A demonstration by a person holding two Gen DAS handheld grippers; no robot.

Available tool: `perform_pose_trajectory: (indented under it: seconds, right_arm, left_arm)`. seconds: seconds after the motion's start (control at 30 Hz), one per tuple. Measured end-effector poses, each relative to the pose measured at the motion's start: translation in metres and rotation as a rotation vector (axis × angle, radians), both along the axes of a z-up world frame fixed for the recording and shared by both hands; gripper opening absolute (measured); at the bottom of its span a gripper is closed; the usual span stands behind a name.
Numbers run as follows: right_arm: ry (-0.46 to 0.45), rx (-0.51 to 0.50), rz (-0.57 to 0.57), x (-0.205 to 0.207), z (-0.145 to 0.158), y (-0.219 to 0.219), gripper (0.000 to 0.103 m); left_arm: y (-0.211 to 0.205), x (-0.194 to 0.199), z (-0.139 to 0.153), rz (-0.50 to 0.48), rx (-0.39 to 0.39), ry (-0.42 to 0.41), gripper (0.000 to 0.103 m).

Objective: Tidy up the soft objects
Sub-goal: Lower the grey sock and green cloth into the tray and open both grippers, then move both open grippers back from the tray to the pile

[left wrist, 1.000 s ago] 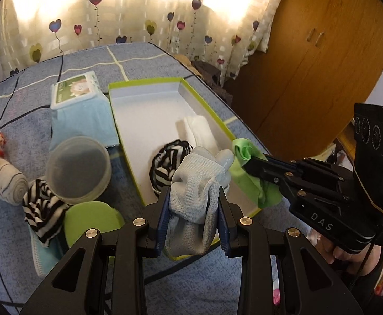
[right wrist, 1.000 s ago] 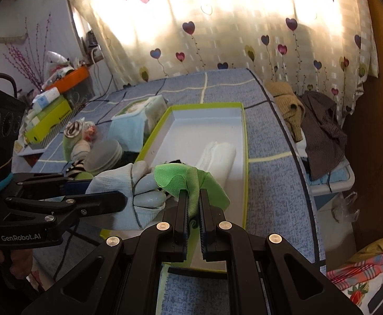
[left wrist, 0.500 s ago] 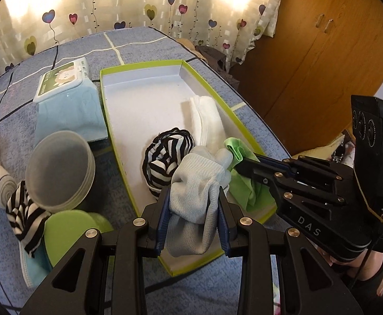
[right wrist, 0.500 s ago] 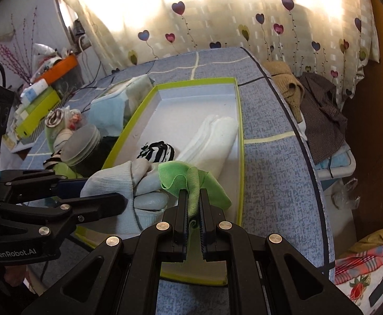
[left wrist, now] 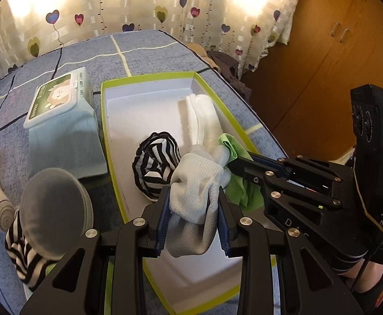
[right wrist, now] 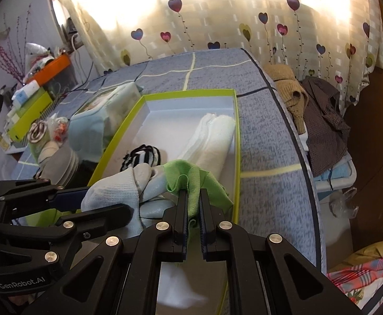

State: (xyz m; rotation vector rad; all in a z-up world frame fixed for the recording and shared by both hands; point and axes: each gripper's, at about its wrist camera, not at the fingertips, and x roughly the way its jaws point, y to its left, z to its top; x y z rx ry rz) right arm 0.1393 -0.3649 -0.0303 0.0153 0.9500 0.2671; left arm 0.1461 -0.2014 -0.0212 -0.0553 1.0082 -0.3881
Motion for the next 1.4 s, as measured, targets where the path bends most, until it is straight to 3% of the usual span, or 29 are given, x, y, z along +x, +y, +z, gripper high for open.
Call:
perform_pose_trajectory:
  seconds: [0.1,0.27,0.63,1.4]
  right_arm:
    - [0.003,-0.009,-0.001,0.000,0.002,0.002,0.008]
    - [-0.008,0.002,0.001,-0.015,0.008,0.006,0.031]
    - [-0.047,0.002,-0.052,-0.049,0.029,0.001,0.046]
    - [-0.102,0.023,-0.149,-0.092,0.052,-0.019,0.052]
  left_arm:
    - [0.004,0.002,-0.004,-0.001,-0.012,0.018,0.033]
    - [0.007,-0.003,-0.006,0.000,-0.005,0.032,0.036]
    - [0.010,-0.028,0.017,-0.023,-0.015,-0.046,0.043]
    - [0.003,-0.051,0.042,-0.064,-0.077,-0.100,0.043]
